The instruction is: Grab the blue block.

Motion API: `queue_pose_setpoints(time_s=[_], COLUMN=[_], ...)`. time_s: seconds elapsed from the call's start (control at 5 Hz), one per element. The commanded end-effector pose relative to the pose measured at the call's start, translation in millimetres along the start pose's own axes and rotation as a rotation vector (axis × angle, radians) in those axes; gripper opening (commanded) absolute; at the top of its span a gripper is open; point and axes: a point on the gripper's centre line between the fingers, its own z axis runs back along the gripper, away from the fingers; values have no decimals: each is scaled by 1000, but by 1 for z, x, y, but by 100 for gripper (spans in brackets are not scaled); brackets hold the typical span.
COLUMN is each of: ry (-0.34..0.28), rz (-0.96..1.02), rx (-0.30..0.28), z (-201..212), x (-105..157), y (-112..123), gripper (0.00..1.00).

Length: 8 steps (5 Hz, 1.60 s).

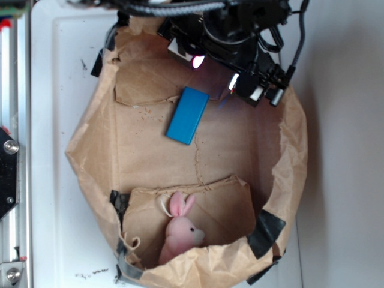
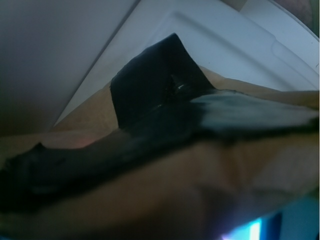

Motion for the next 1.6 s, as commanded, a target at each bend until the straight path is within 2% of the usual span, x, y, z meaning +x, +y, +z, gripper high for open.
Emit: queue_pose_setpoints(time_s=[0.0,0.2,0.6,1.0,1.2,1.4], ry=[-41,-40,-38,-34,-51,-78], rz=[16,11,57,30,-6,-17], rx=[-30,-45,-99,-112,-117,-87], z=[3,9,45,54,51,43], x=[3,1,6,-17,-33,-39], y=[1,1,18,22,15,5], gripper=[100,100,100,100,100,100])
